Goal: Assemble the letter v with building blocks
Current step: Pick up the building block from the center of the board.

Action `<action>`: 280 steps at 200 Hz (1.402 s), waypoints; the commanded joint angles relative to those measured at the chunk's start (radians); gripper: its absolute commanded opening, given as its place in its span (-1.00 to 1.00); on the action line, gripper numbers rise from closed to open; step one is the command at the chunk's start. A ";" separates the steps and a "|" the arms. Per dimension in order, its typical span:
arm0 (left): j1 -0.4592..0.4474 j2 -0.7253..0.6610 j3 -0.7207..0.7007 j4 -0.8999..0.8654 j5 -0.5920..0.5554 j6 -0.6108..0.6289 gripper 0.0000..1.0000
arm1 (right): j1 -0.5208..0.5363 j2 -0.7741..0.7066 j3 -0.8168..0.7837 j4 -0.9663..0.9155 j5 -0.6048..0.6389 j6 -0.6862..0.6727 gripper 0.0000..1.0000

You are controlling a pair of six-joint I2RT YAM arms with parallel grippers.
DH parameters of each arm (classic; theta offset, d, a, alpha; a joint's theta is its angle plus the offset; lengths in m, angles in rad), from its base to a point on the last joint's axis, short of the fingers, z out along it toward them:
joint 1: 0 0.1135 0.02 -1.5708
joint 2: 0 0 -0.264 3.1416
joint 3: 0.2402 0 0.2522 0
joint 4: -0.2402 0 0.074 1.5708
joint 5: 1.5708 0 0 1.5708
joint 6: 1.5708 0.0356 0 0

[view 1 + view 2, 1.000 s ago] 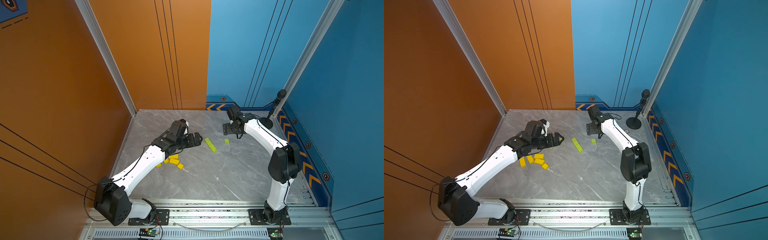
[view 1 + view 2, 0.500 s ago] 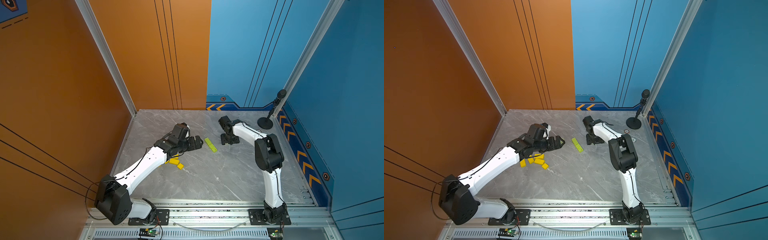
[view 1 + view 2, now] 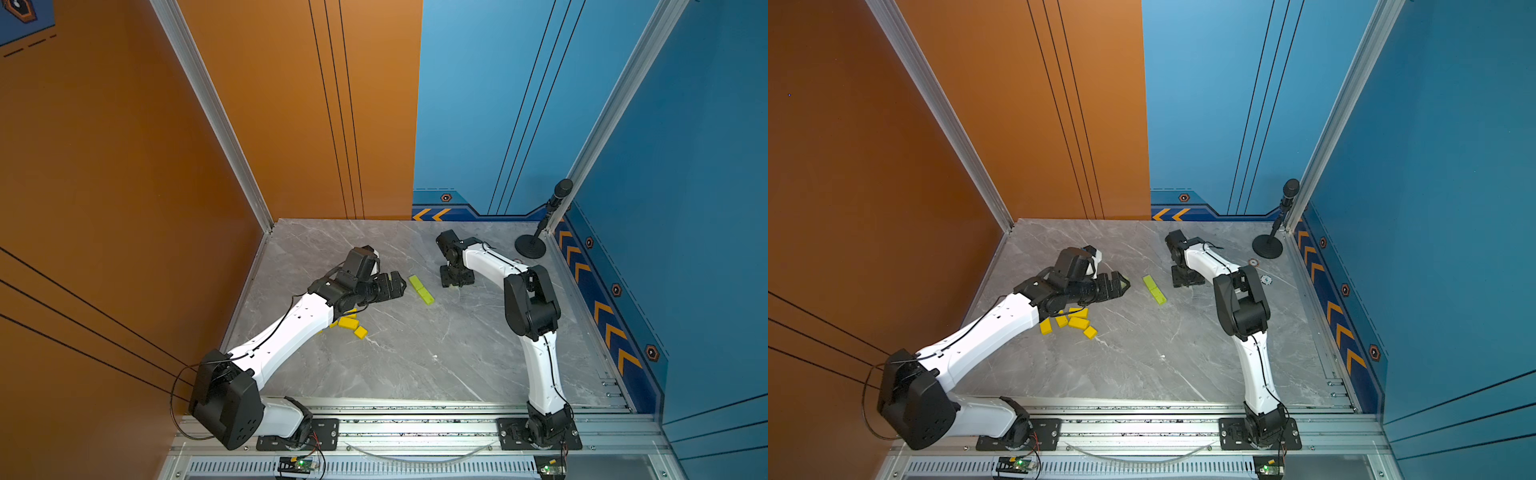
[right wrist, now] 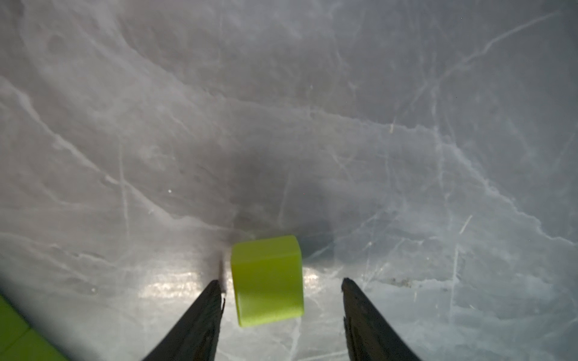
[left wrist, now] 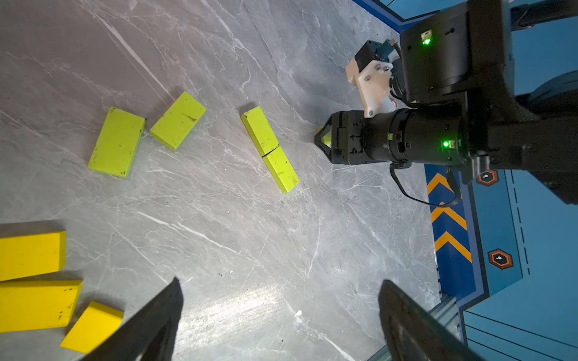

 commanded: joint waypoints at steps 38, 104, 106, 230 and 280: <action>-0.002 -0.019 -0.001 -0.029 -0.039 0.018 0.95 | -0.004 0.035 0.042 -0.001 -0.008 -0.018 -0.06; 0.003 -0.029 0.016 -0.051 -0.048 0.031 0.95 | 0.022 -0.129 -0.149 0.053 -0.009 -0.123 -0.41; 0.005 -0.031 0.016 -0.051 -0.048 0.032 0.95 | 0.023 -0.137 -0.157 0.055 -0.011 -0.127 -0.41; 0.055 -0.121 -0.057 -0.051 -0.040 0.018 0.95 | 0.217 -0.349 -0.449 0.167 -0.070 -0.216 -0.35; 0.066 -0.134 -0.071 -0.057 -0.039 0.023 0.95 | 0.228 -0.279 -0.430 0.197 -0.072 -0.216 -0.34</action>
